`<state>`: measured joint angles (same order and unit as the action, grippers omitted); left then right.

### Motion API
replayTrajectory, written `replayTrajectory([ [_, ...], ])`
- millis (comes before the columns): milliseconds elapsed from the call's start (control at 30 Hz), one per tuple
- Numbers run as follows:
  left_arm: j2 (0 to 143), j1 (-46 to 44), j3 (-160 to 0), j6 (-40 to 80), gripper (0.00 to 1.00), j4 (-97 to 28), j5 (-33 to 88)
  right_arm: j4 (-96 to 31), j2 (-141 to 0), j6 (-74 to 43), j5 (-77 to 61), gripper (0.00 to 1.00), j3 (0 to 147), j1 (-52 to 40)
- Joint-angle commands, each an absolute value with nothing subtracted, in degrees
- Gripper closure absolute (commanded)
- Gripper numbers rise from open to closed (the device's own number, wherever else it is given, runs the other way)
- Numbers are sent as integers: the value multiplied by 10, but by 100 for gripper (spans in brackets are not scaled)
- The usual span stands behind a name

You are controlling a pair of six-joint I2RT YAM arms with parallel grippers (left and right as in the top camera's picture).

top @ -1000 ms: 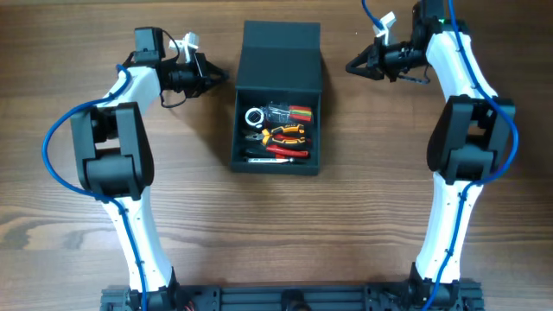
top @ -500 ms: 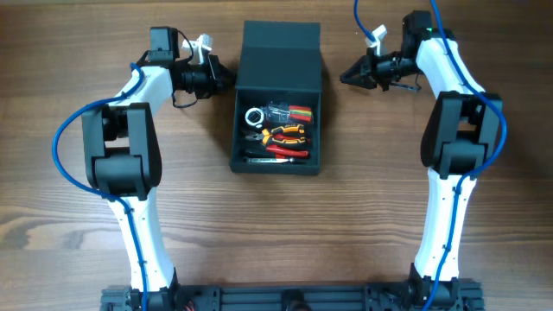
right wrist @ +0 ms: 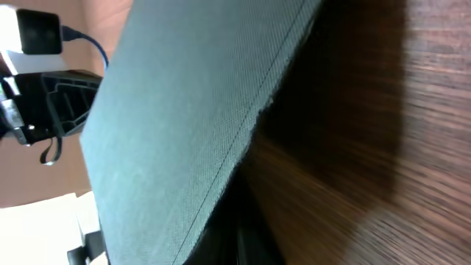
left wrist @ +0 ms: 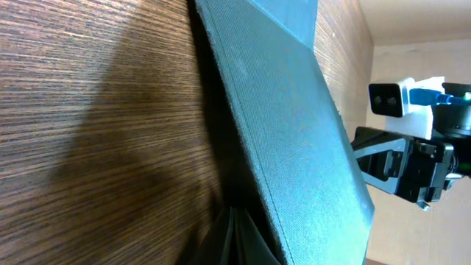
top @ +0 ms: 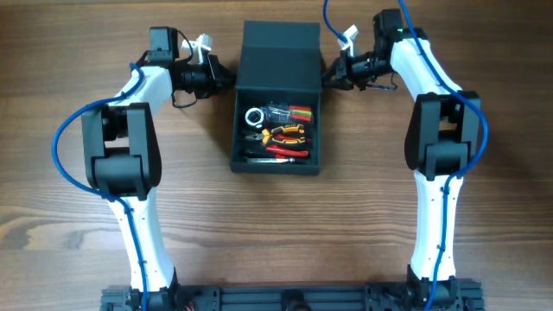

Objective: Pack container
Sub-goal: 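Move both grippers to the top corners of the box, then grip the raised lid with both grippers and swing it down over the box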

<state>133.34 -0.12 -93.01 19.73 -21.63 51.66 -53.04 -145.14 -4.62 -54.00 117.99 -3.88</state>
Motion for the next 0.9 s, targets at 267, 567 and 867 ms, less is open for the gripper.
replayTrajectory([
  [267, 1350, -6, -950, 189, 96, -215, 564, -501, -1453, -2, -691, 96, 1185, -39],
  [567, 1321, -28, -995, 188, 96, -220, 567, -517, -1453, -2, -691, 96, 1185, -39],
  [867, 1273, -29, -998, 177, 96, -236, 561, -617, -1453, 35, -611, 96, 1220, -39],
])
